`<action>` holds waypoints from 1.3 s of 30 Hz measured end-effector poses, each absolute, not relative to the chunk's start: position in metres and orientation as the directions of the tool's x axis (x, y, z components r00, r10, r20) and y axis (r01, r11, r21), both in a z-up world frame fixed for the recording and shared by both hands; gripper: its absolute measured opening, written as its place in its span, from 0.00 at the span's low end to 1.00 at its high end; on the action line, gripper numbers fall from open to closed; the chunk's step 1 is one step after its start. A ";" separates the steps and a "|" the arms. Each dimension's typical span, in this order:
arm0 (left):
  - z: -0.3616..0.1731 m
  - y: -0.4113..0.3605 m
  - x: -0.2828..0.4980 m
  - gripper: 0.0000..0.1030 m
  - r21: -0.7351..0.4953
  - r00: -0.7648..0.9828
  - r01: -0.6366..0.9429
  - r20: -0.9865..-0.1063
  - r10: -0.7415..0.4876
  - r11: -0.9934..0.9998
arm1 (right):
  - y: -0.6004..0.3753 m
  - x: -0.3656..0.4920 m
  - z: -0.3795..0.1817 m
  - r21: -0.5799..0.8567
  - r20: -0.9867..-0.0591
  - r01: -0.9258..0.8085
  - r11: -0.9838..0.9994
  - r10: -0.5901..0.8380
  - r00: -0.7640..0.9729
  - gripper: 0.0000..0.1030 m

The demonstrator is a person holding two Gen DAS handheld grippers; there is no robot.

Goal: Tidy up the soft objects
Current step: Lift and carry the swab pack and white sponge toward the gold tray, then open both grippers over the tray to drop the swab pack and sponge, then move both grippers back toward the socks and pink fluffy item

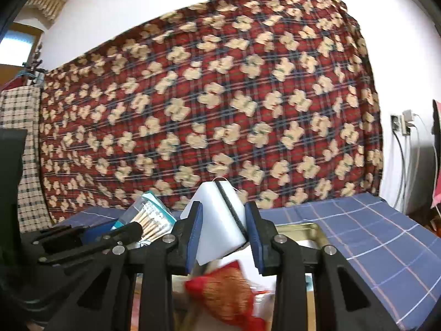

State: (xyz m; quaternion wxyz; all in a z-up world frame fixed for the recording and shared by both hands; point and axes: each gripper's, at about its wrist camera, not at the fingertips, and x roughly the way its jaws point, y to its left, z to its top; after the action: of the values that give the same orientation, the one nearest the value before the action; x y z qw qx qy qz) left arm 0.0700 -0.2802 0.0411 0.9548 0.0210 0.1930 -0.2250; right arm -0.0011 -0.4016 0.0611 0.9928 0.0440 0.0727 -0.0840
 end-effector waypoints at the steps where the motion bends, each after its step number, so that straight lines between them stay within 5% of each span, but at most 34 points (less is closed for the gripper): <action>1: 0.042 -0.287 0.070 0.18 -0.044 0.818 0.448 -0.384 -0.429 0.893 | -0.407 -0.002 0.061 0.073 -0.156 0.185 0.980 -0.172 0.973 0.34; 19: 0.036 -0.388 0.108 0.19 -0.046 0.649 0.576 -0.581 -0.491 0.816 | -0.500 0.037 0.052 0.052 -0.399 0.272 0.961 -0.229 0.888 0.35; 23: 0.034 -0.397 0.113 0.36 -0.034 0.653 0.566 -0.592 -0.473 0.824 | -0.505 0.037 0.053 0.036 -0.387 0.307 0.951 -0.270 0.882 0.60; 27: 0.042 -0.388 0.115 0.59 -0.063 0.660 0.558 -0.571 -0.488 0.827 | -0.513 0.035 0.053 0.062 -0.386 0.311 0.948 -0.265 0.884 0.64; 39: 0.061 -0.303 0.097 0.73 -0.064 0.757 0.478 -0.475 -0.448 0.876 | -0.477 0.011 0.065 0.144 -0.301 0.207 0.968 -0.157 0.941 0.74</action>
State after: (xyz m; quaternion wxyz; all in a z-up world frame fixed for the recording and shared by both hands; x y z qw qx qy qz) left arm 0.0968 -0.3032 0.0608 0.9368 0.0305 0.2457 -0.2471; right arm 0.0113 -0.4768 0.0646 0.9812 0.0870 0.1454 -0.0927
